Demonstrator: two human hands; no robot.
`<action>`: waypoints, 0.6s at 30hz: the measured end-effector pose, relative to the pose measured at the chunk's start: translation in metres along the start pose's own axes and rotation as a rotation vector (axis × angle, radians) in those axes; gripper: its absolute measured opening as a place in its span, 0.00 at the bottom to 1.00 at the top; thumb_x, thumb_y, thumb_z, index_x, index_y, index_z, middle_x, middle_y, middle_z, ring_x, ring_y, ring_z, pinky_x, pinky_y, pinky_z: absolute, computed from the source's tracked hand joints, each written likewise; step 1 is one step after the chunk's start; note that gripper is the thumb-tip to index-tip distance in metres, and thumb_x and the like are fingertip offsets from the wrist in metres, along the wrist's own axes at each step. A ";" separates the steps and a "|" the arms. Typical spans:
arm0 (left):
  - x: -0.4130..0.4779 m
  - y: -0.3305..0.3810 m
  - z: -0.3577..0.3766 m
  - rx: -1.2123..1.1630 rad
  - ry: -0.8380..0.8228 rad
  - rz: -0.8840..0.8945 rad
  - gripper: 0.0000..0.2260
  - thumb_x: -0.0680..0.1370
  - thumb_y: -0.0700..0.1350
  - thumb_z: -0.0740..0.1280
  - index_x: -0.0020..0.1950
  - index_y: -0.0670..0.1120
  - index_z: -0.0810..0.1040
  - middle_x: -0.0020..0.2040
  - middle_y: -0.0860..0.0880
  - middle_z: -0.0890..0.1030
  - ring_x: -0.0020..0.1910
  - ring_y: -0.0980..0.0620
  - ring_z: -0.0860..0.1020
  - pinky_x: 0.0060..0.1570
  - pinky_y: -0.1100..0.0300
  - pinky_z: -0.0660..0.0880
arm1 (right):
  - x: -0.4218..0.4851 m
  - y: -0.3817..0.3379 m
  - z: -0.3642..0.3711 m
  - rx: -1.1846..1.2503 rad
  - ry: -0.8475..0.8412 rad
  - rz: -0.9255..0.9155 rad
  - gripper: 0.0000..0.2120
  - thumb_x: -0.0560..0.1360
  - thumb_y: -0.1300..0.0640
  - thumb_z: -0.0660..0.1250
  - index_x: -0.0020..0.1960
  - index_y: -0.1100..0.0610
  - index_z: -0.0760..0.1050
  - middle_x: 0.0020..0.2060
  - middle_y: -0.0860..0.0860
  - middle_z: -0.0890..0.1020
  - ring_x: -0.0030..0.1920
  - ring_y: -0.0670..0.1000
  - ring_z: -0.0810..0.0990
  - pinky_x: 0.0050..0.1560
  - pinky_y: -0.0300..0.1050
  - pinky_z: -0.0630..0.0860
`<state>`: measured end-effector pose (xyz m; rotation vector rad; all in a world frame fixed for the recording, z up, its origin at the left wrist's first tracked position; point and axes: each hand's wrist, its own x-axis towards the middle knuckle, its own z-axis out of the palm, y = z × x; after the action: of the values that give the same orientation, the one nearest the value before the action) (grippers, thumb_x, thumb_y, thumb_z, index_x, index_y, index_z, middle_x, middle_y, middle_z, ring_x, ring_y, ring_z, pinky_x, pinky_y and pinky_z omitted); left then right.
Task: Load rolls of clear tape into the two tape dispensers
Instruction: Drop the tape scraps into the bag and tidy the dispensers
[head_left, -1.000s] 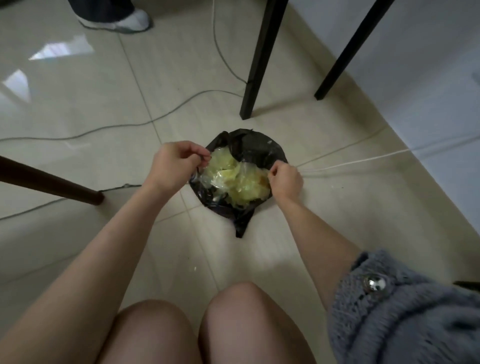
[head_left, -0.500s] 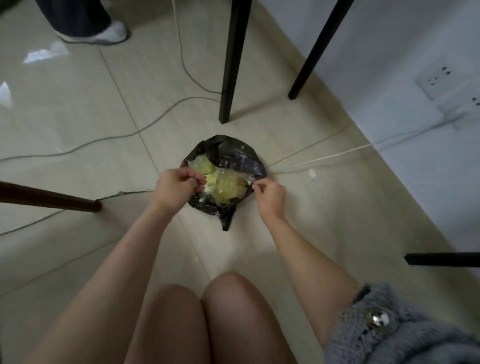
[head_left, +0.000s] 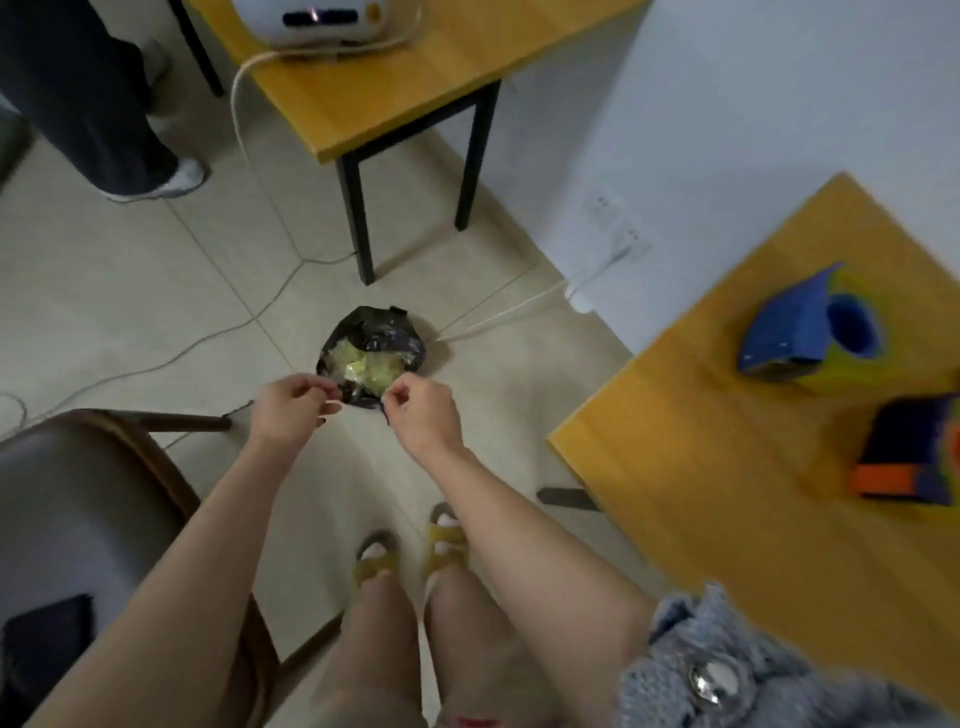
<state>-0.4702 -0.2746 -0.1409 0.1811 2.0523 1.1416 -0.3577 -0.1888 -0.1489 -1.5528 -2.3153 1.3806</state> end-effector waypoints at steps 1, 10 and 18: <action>-0.012 0.014 0.001 -0.004 0.008 0.026 0.12 0.78 0.33 0.55 0.45 0.42 0.77 0.40 0.47 0.78 0.36 0.55 0.77 0.36 0.67 0.71 | -0.010 -0.009 -0.017 -0.003 -0.014 -0.032 0.08 0.75 0.58 0.65 0.50 0.57 0.81 0.47 0.56 0.84 0.48 0.57 0.82 0.49 0.47 0.78; -0.081 0.104 0.080 0.006 -0.106 0.244 0.09 0.77 0.33 0.57 0.46 0.43 0.74 0.46 0.41 0.80 0.37 0.53 0.79 0.42 0.55 0.75 | -0.085 -0.015 -0.160 0.335 0.339 -0.067 0.07 0.76 0.59 0.66 0.49 0.61 0.81 0.40 0.51 0.81 0.41 0.48 0.79 0.43 0.38 0.77; -0.171 0.168 0.209 0.087 -0.329 0.487 0.08 0.77 0.34 0.57 0.48 0.44 0.73 0.43 0.49 0.78 0.43 0.51 0.77 0.42 0.59 0.74 | -0.138 0.064 -0.273 0.490 0.707 0.038 0.04 0.76 0.60 0.66 0.43 0.57 0.78 0.37 0.51 0.81 0.39 0.50 0.79 0.44 0.51 0.79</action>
<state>-0.2474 -0.1145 0.0199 0.8910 1.8068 1.2075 -0.1142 -0.1101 0.0311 -1.5723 -1.4213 1.0449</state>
